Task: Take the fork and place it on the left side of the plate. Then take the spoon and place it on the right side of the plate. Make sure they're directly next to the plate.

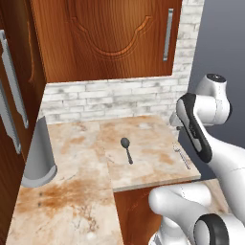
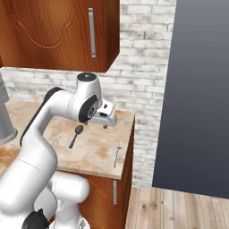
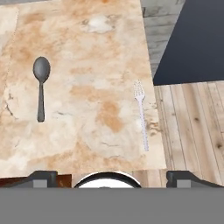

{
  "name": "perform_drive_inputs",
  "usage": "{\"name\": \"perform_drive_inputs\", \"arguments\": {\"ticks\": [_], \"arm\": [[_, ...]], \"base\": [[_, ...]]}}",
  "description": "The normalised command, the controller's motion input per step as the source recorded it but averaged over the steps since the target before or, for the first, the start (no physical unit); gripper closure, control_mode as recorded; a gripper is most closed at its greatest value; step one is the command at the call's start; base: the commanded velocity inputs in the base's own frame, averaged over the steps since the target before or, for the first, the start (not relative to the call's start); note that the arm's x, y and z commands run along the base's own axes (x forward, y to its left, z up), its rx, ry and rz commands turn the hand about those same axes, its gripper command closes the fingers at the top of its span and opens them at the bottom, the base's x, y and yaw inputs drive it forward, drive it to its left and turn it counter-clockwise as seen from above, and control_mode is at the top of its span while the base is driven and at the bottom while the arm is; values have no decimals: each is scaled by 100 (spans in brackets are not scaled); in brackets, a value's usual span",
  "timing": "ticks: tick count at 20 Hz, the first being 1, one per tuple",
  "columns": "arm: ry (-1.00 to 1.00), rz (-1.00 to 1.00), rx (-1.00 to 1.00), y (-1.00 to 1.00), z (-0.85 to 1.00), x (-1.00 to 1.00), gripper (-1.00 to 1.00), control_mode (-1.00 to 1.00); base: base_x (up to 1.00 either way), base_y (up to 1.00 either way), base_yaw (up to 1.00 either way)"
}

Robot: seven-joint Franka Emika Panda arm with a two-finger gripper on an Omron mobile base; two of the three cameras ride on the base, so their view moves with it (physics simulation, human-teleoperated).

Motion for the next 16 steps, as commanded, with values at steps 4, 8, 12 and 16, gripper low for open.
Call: {"name": "perform_drive_inputs", "arguments": {"ticks": [4, 8, 12, 16], "arm": [[-9, 1, -5, -24, -34, 13, -100, -100], [-3, 5, -5, -19, -37, 24, -100, -100], [0, 3, -5, -15, -36, 32, -100, -100], [0, 5, -3, -17, -33, 37, -100, -100]], "base": [[0, 0, 0], [0, 0, 0], [0, 0, 0], [0, 0, 0]]}}
